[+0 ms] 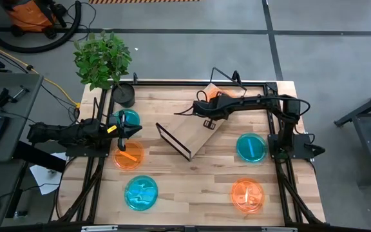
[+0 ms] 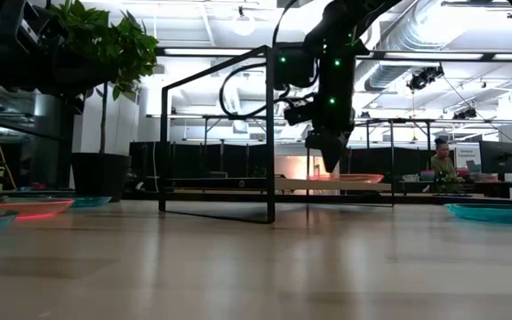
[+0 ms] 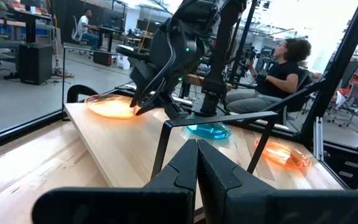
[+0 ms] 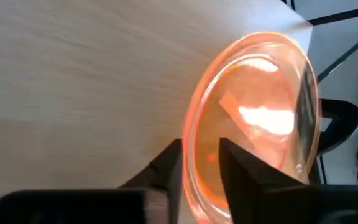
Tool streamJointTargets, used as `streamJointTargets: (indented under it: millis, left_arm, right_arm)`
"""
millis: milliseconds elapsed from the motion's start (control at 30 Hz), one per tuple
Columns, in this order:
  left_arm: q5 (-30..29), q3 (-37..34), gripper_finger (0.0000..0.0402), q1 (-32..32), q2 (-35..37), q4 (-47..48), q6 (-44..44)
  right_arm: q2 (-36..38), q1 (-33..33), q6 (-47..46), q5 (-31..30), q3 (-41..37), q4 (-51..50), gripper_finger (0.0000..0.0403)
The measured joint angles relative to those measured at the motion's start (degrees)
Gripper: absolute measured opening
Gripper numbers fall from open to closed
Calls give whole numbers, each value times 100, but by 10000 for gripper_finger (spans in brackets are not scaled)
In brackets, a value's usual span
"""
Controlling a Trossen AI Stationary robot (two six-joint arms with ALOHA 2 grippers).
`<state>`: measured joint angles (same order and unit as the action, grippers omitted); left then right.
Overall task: Place and stack plates onto a shelf
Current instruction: Put the top right blue plate on the shelf
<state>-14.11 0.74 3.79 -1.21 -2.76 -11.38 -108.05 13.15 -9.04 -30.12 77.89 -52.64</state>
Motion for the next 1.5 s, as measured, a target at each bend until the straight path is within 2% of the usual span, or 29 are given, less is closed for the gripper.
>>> streamJointTargets:
  millis: [133, 300, 533, 600, 733, 867, 967, 1100, 1200, 1500]
  left_arm:
    - [0, 2, 1, -1, 0, 0, 0]
    - [0, 1, 1, -1, -1, 0, 0]
    - [0, 1, 1, 0, 0, -1, 0]
    - [0, 2, 1, -2, -2, 0, 0]
    - [0, 2, 1, 0, -1, 0, 0]
    - [0, 1, 1, -1, -2, 0, 0]
    - [0, 2, 1, -2, -2, 0, 0]
    - [0, 1, 1, -1, 0, 0, 0]
    - [0, 1, 1, 0, 0, 0, 0]
    - [0, 0, 1, -2, -2, -2, 0]
  right_arm:
    - [4, -2, -9, 347, 0, 56, 145]
    - [307, -2, -21, 753, 0, 140, 179]
    - [1538, -157, -396, 1514, -24, -182, 185]
    - [2014, -266, -651, 1778, -275, -50, 185]
    - [3088, -635, -1857, 2038, -1403, 343, 185]
    - [3983, -1259, -3805, 2234, -2537, 444, 185]
    - [4287, -1832, -5199, 2250, -3133, 433, 185]
    - [4121, -2441, -6635, 2307, -3566, 559, 185]
    - [3674, -2661, -7266, 2340, -3593, 597, 185]
    - [2017, -2703, -7851, 2169, -3033, 168, 185]
